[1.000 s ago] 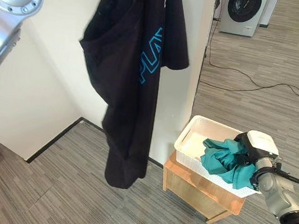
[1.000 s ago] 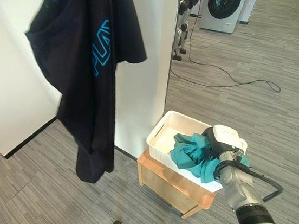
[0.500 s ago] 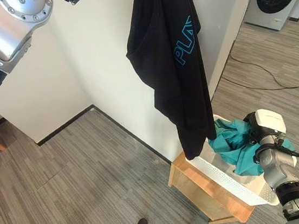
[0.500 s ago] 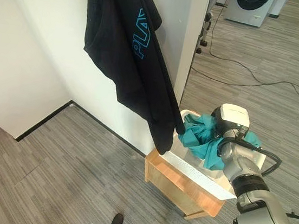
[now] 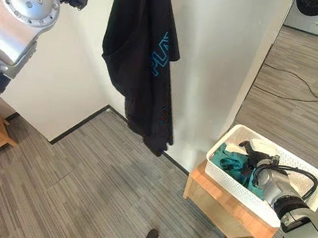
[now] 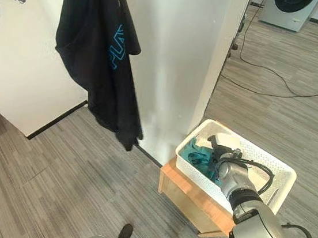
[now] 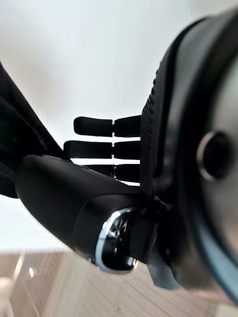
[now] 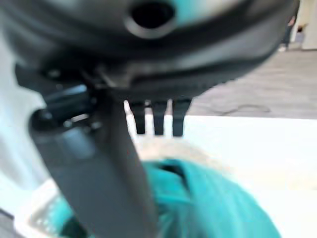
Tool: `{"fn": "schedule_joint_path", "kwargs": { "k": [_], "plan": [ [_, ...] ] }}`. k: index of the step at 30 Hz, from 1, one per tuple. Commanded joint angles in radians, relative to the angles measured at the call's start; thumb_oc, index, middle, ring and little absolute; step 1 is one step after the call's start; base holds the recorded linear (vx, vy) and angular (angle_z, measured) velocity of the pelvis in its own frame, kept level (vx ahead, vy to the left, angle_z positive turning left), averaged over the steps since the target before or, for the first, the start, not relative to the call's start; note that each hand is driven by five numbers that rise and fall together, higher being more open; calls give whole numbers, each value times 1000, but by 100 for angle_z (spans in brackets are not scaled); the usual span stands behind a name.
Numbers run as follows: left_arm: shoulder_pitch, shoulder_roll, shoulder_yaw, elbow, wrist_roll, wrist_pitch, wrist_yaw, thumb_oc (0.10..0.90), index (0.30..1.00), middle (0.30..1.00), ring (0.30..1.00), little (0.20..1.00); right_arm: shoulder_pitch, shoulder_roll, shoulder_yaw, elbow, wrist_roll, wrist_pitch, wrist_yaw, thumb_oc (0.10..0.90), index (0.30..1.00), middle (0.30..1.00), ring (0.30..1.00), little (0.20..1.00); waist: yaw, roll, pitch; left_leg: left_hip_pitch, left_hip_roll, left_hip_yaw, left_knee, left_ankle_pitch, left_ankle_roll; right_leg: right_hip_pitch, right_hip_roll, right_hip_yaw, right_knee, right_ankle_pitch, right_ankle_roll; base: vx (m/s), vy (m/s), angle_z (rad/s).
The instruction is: Pick up bed clothes into laundry basket.
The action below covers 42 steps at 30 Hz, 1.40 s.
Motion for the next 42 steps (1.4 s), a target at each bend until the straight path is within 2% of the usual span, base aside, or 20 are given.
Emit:
{"fn": "schedule_joint_path", "kwargs": {
  "k": [1, 6, 7, 9, 13, 14, 16, 17, 22, 25, 34, 38, 42],
  "plan": [
    [-259, 5, 50, 152, -35, -36, 47, 400, 300, 300, 300, 300, -120, -104, 15, -42, 24, -23, -46, 800, 900, 900, 900, 900, -2, -18, -69, -25, 18, 37, -14, -36, -53, 21, 9, 24, 5, -112, 31, 0, 0, 0],
    [-387, 39, -25, 205, -50, -34, 36, 400, 300, 300, 300, 300, -68, -166, -37, -242, 15, -37, -49, 800, 900, 900, 900, 900, -45, -1, -78, -10, 24, 62, -14, -48, -53, 21, 3, 47, 5, -112, 37, 24, 12, -16],
    [-425, 68, -39, 201, -64, -38, 36, 400, 300, 300, 300, 300, -6, -203, -105, -354, 24, -49, -58, 800, 900, 900, 900, 900, -63, 5, -82, -3, 27, 74, -14, -54, -52, 20, 0, 56, 5, -109, 41, 20, 22, -15],
    [-455, 101, -52, 190, -77, -46, 38, 400, 300, 300, 300, 300, 84, -229, -188, -454, 38, -68, -71, 800, 900, 900, 900, 900, -80, 11, -85, 5, 30, 85, -14, -62, -51, 21, -4, 65, 5, -108, 44, 30, 11, -23],
    [-521, 140, -111, 177, -78, -45, 35, 400, 300, 300, 300, 300, 229, -258, -328, -573, 53, -90, -89, 800, 900, 900, 900, 900, -108, 13, -94, 19, 35, 99, -14, -72, -50, 27, -5, 76, 5, -109, 46, 38, -6, -20],
    [-562, 156, -146, 179, -77, -39, 27, 400, 300, 300, 300, 300, 271, -274, -383, -601, 64, -101, -111, 800, 900, 900, 900, 900, -124, 22, -100, 25, 36, 104, -14, -76, -49, 29, -6, 80, 5, -110, 49, 33, -5, -6],
    [-611, 159, -189, 193, -87, -37, 17, 400, 300, 300, 300, 300, 308, -281, -430, -638, 71, -103, -112, 800, 900, 900, 900, 900, -128, 19, -104, 30, 39, 108, -14, -79, -50, 30, -6, 84, 5, -111, 51, 24, 5, -2],
    [-662, 180, -225, 201, -101, -37, 10, 400, 300, 300, 300, 300, 359, -296, -481, -697, 71, -117, -123, 800, 900, 900, 900, 900, -143, 25, -112, 35, 42, 116, -14, -84, -51, 30, -8, 89, 5, -111, 54, 31, 10, -7],
    [-808, 185, -336, 222, -137, -47, -15, 400, 300, 300, 300, 300, 468, -306, -560, -795, 48, -131, -101, 800, 900, 900, 900, 900, -153, 18, -125, 46, 52, 131, -14, -92, -53, 29, -9, 105, 5, -111, 57, 27, 1, -14],
    [-838, 179, -357, 213, -149, -52, -18, 400, 300, 300, 300, 300, 493, -308, -585, -823, 50, -140, -100, 800, 900, 900, 900, 900, -161, 20, -130, 53, 57, 134, -14, -96, -55, 31, -8, 112, 5, -111, 57, 26, -20, -14],
    [-789, 159, -322, 269, -122, -35, -26, 400, 300, 300, 300, 300, 522, -241, -572, -913, 65, -158, -73, 800, 900, 900, 900, 900, -200, 43, -113, 60, 62, 159, -14, -102, -54, 15, -12, 142, 5, -104, 60, 0, 1, -7],
    [-617, 156, -192, 247, -45, -22, 10, 400, 300, 300, 300, 300, 555, -177, -570, -991, 77, -173, -67, 800, 900, 900, 900, 900, -231, 53, -87, 47, 61, 171, -14, -102, -50, -6, -14, 162, 5, -96, 59, -38, 7, -13],
    [-546, 136, -142, 229, 1, -10, 20, 400, 300, 300, 300, 300, 584, -154, -567, -1048, 86, -190, -57, 800, 900, 900, 900, 900, -246, 54, -73, 38, 59, 176, -14, -102, -47, -18, -12, 172, 5, -92, 58, -22, -4, -17]
  ]
}}
